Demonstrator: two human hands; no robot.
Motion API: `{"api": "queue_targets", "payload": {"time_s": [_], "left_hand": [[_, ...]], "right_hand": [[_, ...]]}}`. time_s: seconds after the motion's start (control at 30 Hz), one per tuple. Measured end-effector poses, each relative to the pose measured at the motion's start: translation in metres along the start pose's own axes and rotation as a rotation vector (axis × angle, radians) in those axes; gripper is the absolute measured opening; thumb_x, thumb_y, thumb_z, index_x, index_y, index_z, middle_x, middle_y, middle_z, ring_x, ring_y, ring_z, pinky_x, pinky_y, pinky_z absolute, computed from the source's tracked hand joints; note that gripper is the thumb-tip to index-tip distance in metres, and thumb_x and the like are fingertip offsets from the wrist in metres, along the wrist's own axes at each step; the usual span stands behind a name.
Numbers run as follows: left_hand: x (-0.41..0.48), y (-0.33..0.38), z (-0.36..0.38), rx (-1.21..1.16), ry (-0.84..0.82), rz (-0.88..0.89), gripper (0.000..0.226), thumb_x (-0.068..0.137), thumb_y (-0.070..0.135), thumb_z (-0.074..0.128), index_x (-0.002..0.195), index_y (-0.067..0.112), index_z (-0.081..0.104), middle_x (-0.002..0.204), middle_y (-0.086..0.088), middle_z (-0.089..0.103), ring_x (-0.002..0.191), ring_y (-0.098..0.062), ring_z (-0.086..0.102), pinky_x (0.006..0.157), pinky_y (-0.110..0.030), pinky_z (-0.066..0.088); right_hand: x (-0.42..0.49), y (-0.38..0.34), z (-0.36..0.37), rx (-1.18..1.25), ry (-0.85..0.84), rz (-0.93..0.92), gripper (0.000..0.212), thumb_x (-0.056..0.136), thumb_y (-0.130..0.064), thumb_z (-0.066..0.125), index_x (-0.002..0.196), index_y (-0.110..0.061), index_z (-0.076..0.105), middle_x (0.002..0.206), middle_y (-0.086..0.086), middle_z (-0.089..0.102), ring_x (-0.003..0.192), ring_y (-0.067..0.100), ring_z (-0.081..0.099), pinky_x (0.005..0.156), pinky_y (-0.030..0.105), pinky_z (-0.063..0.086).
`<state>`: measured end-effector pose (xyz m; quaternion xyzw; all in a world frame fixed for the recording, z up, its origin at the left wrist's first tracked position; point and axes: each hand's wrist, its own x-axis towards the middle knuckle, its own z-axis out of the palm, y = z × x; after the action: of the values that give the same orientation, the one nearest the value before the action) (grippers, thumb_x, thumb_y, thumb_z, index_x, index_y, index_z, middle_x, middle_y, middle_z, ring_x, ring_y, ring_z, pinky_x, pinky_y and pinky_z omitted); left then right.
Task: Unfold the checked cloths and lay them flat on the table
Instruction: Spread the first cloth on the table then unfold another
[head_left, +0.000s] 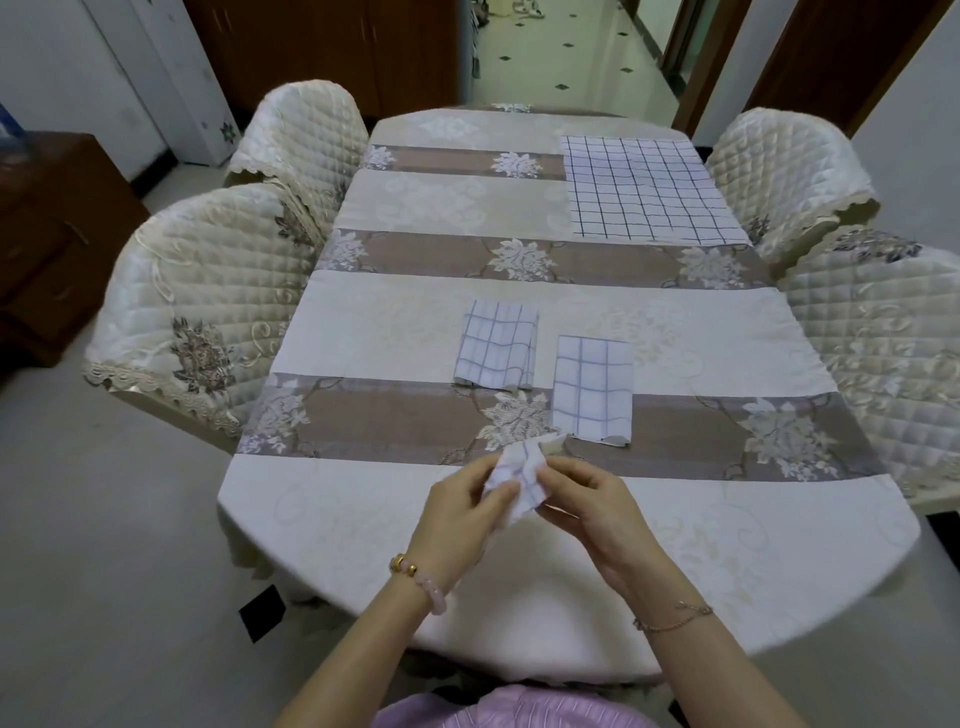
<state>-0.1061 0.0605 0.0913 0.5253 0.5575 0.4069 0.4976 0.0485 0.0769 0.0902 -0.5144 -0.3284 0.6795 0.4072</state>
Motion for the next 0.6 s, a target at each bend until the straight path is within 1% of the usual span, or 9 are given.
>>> {"api": "queue_targets", "payload": {"time_s": [0.07, 0.1, 0.17, 0.27, 0.37, 0.43, 0.47, 0.53, 0.6], "left_hand": [[0.005, 0.0, -0.01, -0.017, 0.103, 0.006, 0.021, 0.089, 0.013, 0.061, 0.086, 0.033, 0.066, 0.083, 0.005, 0.07, 0.077, -0.008, 0.061, 0.074, -0.03, 0.05], [0.009, 0.0, -0.017, -0.029, 0.142, 0.009, 0.019, 0.089, 0.011, 0.06, 0.083, 0.028, 0.066, 0.078, 0.002, 0.067, 0.073, -0.01, 0.056, 0.07, -0.029, 0.046], [0.016, 0.0, -0.032, -0.07, 0.216, -0.011, 0.015, 0.09, 0.011, 0.061, 0.08, 0.021, 0.064, 0.074, -0.001, 0.059, 0.071, -0.011, 0.049, 0.065, -0.027, 0.04], [0.026, -0.002, -0.055, -0.129, 0.299, -0.058, 0.013, 0.09, 0.012, 0.061, 0.079, 0.019, 0.064, 0.075, 0.001, 0.059, 0.072, -0.009, 0.05, 0.065, -0.023, 0.042], [0.034, -0.009, -0.072, -0.128, 0.239, -0.169, 0.012, 0.09, 0.015, 0.062, 0.079, 0.018, 0.066, 0.077, -0.001, 0.064, 0.072, -0.01, 0.056, 0.07, -0.026, 0.046], [0.039, -0.025, -0.077, -0.099, 0.19, -0.277, 0.012, 0.089, 0.017, 0.062, 0.078, 0.014, 0.066, 0.08, -0.006, 0.065, 0.076, -0.017, 0.058, 0.072, -0.032, 0.048], [0.041, -0.033, -0.079, -0.08, 0.181, -0.329, 0.014, 0.089, 0.018, 0.063, 0.077, 0.012, 0.065, 0.08, -0.009, 0.064, 0.076, -0.02, 0.057, 0.072, -0.033, 0.046], [0.041, -0.051, -0.078, -0.04, 0.185, -0.413, 0.016, 0.088, 0.02, 0.064, 0.076, 0.009, 0.063, 0.077, -0.01, 0.06, 0.072, -0.02, 0.054, 0.068, -0.03, 0.044], [0.037, -0.064, -0.074, -0.003, 0.181, -0.46, 0.016, 0.089, 0.02, 0.063, 0.08, 0.007, 0.063, 0.076, -0.006, 0.06, 0.068, -0.015, 0.053, 0.061, -0.025, 0.043]], "right_hand": [[0.001, -0.007, -0.004, -0.011, 0.018, -0.013, 0.019, 0.087, -0.01, 0.061, 0.101, -0.001, 0.069, 0.093, 0.013, 0.069, 0.084, 0.018, 0.064, 0.07, 0.021, 0.055], [0.002, -0.011, -0.007, -0.013, 0.027, -0.014, 0.019, 0.088, -0.011, 0.06, 0.101, -0.002, 0.069, 0.092, 0.011, 0.068, 0.084, 0.018, 0.063, 0.068, 0.021, 0.055], [0.006, -0.017, -0.014, 0.011, 0.052, -0.005, 0.016, 0.089, -0.014, 0.058, 0.098, -0.006, 0.069, 0.086, 0.005, 0.069, 0.08, 0.016, 0.063, 0.064, 0.021, 0.055], [0.012, -0.023, -0.027, 0.051, 0.099, 0.017, 0.015, 0.091, -0.017, 0.056, 0.096, -0.009, 0.067, 0.079, 0.001, 0.07, 0.071, 0.014, 0.064, 0.06, 0.024, 0.054], [0.022, -0.024, -0.039, -0.016, 0.118, 0.043, 0.018, 0.09, -0.019, 0.058, 0.097, -0.006, 0.068, 0.079, 0.004, 0.069, 0.067, 0.013, 0.062, 0.057, 0.023, 0.053], [0.032, -0.018, -0.045, -0.13, 0.158, 0.057, 0.018, 0.088, -0.02, 0.062, 0.098, -0.006, 0.068, 0.081, 0.005, 0.068, 0.065, 0.012, 0.061, 0.057, 0.022, 0.052], [0.036, -0.014, -0.047, -0.196, 0.183, 0.059, 0.016, 0.088, -0.02, 0.063, 0.096, -0.008, 0.069, 0.082, 0.005, 0.066, 0.064, 0.012, 0.061, 0.057, 0.022, 0.051], [0.045, -0.002, -0.05, -0.31, 0.214, 0.054, 0.008, 0.087, -0.018, 0.064, 0.086, -0.013, 0.069, 0.078, 0.002, 0.064, 0.066, 0.013, 0.058, 0.059, 0.023, 0.048], [0.052, 0.012, -0.052, -0.399, 0.231, 0.046, 0.008, 0.086, -0.017, 0.064, 0.081, -0.015, 0.069, 0.071, 0.001, 0.062, 0.065, 0.015, 0.053, 0.061, 0.024, 0.042]]}}
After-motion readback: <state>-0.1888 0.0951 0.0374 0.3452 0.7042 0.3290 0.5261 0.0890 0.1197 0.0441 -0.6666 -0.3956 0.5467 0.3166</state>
